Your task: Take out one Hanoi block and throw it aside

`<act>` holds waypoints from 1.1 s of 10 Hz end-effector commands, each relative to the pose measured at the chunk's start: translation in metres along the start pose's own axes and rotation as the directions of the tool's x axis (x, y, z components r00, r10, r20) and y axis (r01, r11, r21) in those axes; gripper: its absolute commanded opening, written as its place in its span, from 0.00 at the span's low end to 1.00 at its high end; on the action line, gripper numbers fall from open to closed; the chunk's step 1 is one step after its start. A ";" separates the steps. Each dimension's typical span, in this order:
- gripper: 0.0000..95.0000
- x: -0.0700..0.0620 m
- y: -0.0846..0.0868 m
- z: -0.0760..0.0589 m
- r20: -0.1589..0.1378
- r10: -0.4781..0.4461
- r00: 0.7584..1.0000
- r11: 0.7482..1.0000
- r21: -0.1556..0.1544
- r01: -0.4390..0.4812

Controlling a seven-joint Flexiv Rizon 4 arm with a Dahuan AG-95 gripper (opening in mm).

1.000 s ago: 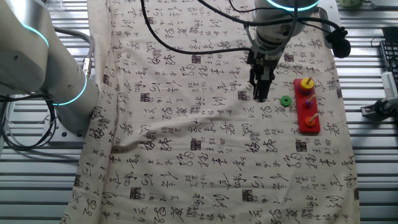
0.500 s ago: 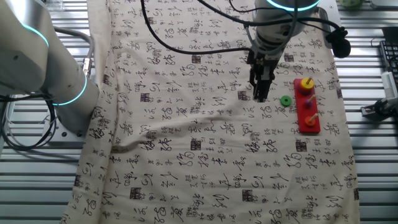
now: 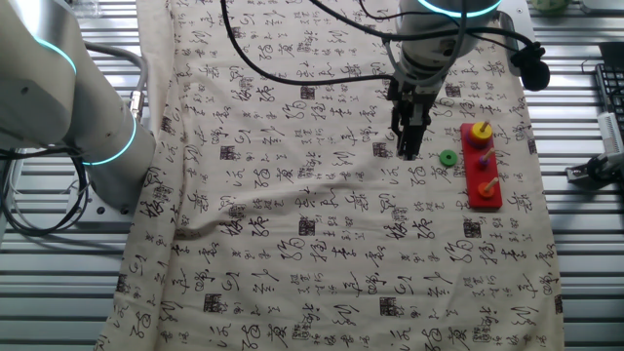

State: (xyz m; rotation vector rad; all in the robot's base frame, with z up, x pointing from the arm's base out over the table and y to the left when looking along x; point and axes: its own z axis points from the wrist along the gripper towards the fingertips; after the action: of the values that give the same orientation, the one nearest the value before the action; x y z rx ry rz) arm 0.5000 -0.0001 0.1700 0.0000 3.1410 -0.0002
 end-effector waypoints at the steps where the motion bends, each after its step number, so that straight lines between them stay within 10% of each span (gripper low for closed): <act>1: 0.00 0.000 0.000 0.000 0.084 0.170 0.982 0.985 -0.008 -0.170; 11: 0.00 0.000 0.000 0.000 0.080 0.173 0.982 0.985 -0.020 -0.172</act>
State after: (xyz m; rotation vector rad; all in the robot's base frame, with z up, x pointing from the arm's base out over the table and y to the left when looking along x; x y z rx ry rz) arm 0.5009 0.0001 0.1699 0.2658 3.0471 0.0166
